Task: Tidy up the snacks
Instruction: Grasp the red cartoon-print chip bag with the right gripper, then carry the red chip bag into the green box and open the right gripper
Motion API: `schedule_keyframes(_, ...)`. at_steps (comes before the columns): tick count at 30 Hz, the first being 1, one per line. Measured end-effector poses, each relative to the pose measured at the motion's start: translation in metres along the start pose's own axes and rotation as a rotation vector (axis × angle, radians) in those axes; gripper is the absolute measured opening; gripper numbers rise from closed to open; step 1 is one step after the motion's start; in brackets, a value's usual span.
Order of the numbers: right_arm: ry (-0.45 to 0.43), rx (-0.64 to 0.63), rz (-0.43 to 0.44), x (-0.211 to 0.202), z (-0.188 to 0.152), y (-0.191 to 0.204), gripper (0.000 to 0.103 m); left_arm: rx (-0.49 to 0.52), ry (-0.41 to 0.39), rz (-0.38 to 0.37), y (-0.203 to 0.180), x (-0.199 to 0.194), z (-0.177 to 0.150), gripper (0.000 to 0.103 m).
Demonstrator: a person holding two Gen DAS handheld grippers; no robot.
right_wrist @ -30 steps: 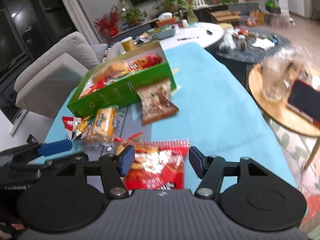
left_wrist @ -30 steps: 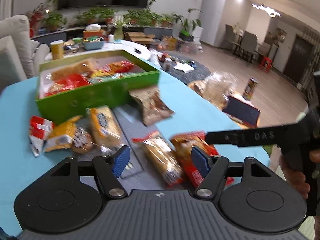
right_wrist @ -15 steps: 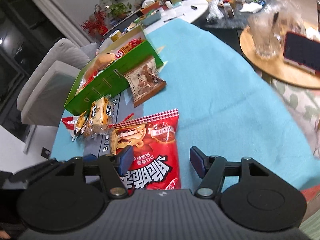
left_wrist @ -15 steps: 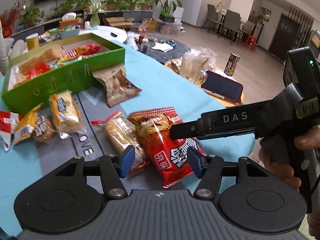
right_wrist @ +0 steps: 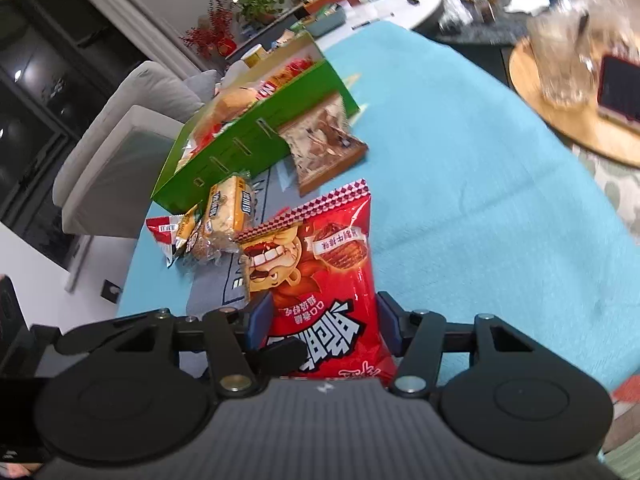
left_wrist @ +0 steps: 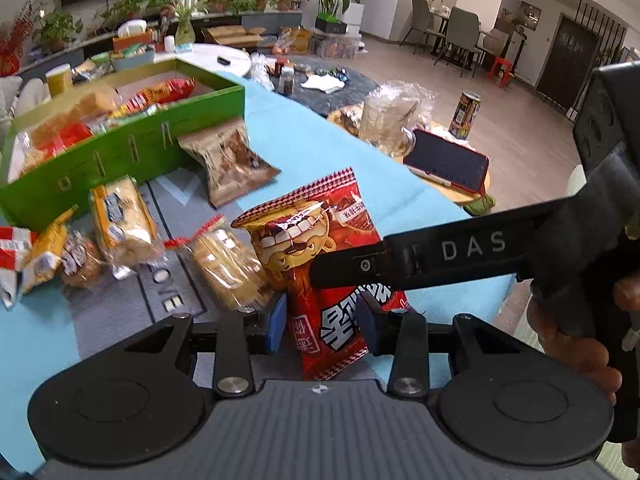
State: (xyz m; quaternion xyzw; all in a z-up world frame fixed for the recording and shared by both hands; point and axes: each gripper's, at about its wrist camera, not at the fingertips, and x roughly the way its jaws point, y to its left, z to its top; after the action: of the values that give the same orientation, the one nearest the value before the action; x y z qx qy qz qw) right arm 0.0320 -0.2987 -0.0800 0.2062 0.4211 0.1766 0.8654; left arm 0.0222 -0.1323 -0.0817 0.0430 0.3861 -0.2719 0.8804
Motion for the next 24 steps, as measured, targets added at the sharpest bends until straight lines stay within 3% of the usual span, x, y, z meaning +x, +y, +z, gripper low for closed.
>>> schedule_keyframes(15, -0.14, -0.127, 0.084, -0.008, 0.053, 0.056, 0.058, -0.013, -0.186, 0.112, 0.031, -0.045, 0.047, 0.036)
schedule_keyframes(24, -0.181, -0.196, 0.117, 0.011, 0.099, 0.078, 0.058, 0.006, -0.242, 0.194, 0.059, -0.039, 0.091, 0.036)
